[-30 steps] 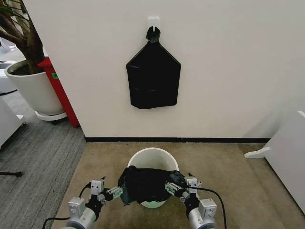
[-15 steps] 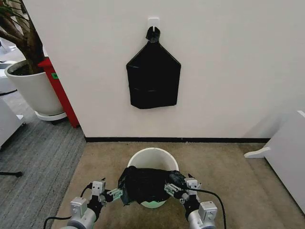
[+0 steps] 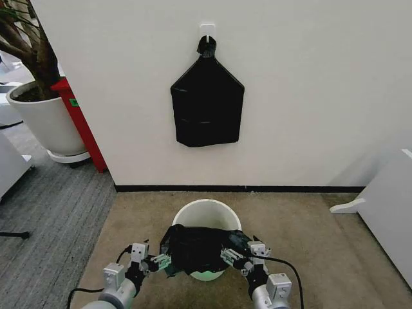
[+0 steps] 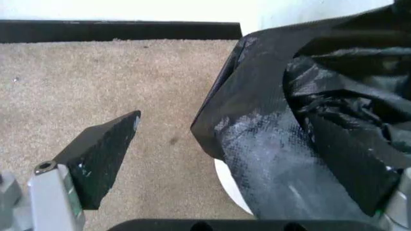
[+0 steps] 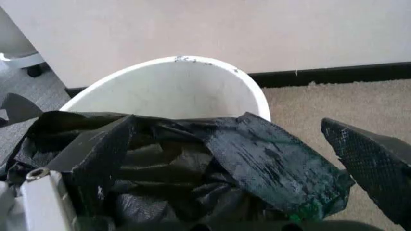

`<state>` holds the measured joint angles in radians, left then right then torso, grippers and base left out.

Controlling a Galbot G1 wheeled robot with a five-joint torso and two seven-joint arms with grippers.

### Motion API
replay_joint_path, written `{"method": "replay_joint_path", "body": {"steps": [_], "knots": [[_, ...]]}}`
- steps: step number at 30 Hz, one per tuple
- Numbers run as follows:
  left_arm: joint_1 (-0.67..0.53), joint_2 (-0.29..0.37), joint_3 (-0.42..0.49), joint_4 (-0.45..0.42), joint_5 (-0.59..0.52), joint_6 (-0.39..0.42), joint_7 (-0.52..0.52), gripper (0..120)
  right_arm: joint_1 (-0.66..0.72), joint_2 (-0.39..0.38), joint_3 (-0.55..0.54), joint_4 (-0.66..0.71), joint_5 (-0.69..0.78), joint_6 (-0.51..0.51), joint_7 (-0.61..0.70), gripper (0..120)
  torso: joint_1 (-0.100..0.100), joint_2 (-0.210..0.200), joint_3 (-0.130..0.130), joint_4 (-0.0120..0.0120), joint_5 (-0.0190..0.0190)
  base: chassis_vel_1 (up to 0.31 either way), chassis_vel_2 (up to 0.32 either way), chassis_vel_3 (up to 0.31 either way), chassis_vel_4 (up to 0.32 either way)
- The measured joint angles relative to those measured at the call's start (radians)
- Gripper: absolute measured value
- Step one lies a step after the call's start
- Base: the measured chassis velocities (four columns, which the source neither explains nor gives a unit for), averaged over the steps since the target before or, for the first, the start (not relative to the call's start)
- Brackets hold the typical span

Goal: Place the garbage bag over the trash bin.

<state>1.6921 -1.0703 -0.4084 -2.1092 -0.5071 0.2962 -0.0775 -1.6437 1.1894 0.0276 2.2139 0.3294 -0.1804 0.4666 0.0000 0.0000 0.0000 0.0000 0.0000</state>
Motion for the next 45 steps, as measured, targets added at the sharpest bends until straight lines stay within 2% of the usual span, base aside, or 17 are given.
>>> {"method": "replay_joint_path", "body": {"steps": [16, 25, 35, 45], "knots": [[-0.036, 0.033, -0.014, 0.004, -0.034, 0.026, -0.023, 100, 0.087, -0.032, -0.016, -0.064, 0.044, -0.027, 0.004, 100, 0.000, 0.000, 0.000, 0.0000, 0.0000, 0.000, 0.000, 0.000, 0.000], [-0.044, 0.037, -0.015, 0.004, -0.045, 0.027, -0.027, 100, 0.119, -0.048, -0.037, -0.109, -0.028, -0.091, 0.051, 100, 0.000, 0.000, 0.000, 0.0000, 0.0000, 0.000, 0.000, 0.000, 0.000], [-0.048, 0.035, -0.017, 0.004, -0.047, 0.027, -0.028, 100, 0.156, -0.057, -0.037, -0.141, -0.028, -0.114, 0.070, 100, 0.000, 0.000, 0.000, 0.0000, 0.0001, 0.000, 0.000, 0.000, 0.000], [-0.113, 0.063, -0.030, 0.019, -0.082, 0.026, -0.036, 100, 0.196, -0.079, -0.008, -0.151, 0.010, -0.113, 0.092, 100, 0.000, 0.000, 0.000, 0.0000, 0.0000, 0.000, 0.000, 0.000, 0.000]]}}
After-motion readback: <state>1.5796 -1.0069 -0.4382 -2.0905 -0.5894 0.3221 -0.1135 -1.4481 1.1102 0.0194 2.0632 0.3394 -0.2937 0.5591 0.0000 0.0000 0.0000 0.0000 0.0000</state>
